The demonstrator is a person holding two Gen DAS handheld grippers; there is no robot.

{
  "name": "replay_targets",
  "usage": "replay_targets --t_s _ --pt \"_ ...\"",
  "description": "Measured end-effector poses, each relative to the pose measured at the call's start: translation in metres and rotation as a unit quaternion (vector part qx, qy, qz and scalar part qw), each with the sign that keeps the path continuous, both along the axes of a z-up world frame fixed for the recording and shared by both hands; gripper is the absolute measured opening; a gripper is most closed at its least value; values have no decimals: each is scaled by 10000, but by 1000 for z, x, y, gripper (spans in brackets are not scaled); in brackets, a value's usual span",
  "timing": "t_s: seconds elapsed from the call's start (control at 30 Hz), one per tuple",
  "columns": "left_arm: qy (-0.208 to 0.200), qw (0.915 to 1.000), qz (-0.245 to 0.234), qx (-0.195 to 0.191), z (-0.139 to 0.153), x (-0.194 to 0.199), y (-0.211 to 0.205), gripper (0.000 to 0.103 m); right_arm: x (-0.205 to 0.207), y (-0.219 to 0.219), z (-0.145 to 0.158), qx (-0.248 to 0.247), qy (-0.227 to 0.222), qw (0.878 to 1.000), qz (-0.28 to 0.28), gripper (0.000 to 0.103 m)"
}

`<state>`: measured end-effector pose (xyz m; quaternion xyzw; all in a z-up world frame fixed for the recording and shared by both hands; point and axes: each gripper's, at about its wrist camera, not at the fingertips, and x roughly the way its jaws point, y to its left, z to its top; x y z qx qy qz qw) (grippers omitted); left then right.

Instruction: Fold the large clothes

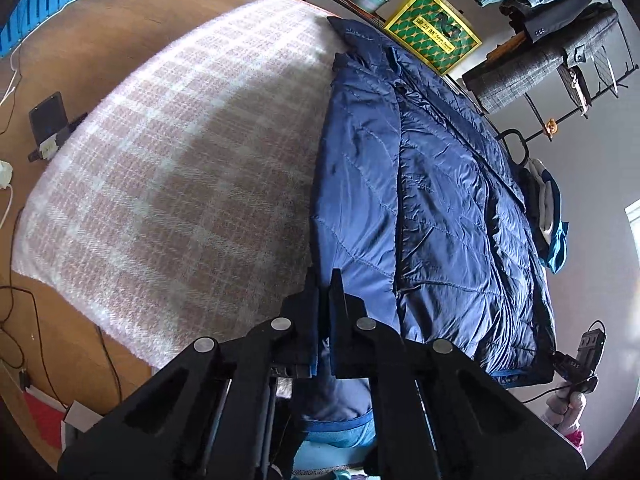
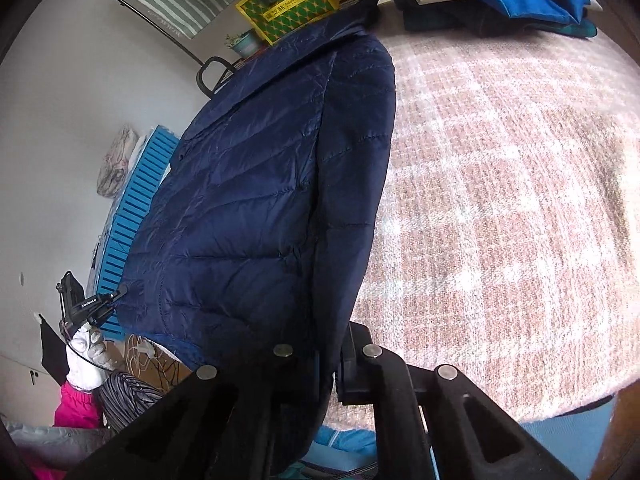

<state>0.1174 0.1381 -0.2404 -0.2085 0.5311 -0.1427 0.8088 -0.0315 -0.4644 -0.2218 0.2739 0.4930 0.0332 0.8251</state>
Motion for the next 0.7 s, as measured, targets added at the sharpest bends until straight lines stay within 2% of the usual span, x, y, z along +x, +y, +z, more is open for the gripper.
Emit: replay_targets --t_s 0.13,0.27,0.33,0.4,0.43,0.47,0.5,0.53,0.57,0.7 --pt "-95 9998 -89 176 11 -6 2 0 -11 -1 11 -135 11 9999 12 0" --pt "-230 9991 -346 129 20 -5 -3 0 -13 -4 20 -161 -90 9998 17 0" --pt "-143 9990 -398 167 18 3 -7 0 -8 -5 19 -147 -173 9997 60 1" --pt "-42 9996 -264 1 12 12 -2 0 -1 -8 12 -56 -119 9999 90 7" --pt "20 9996 -264 -83 8 18 1 2 2 -9 8 -190 -49 9998 73 15" --pt "102 9995 -245 -141 4 25 3 6 5 -9 5 -348 -14 9993 105 33" --pt "241 9993 -175 -221 -3 33 6 27 8 -11 2 -506 4 9986 120 42" --pt "380 9987 -61 -344 -11 41 10 52 11 -13 -1 -610 22 9981 97 52" --pt "449 9979 43 -458 -18 47 14 58 14 -18 -5 -591 19 9982 67 54" --pt "751 9931 289 -850 -45 67 24 58 28 -41 -15 78 -94 9999 -90 59"
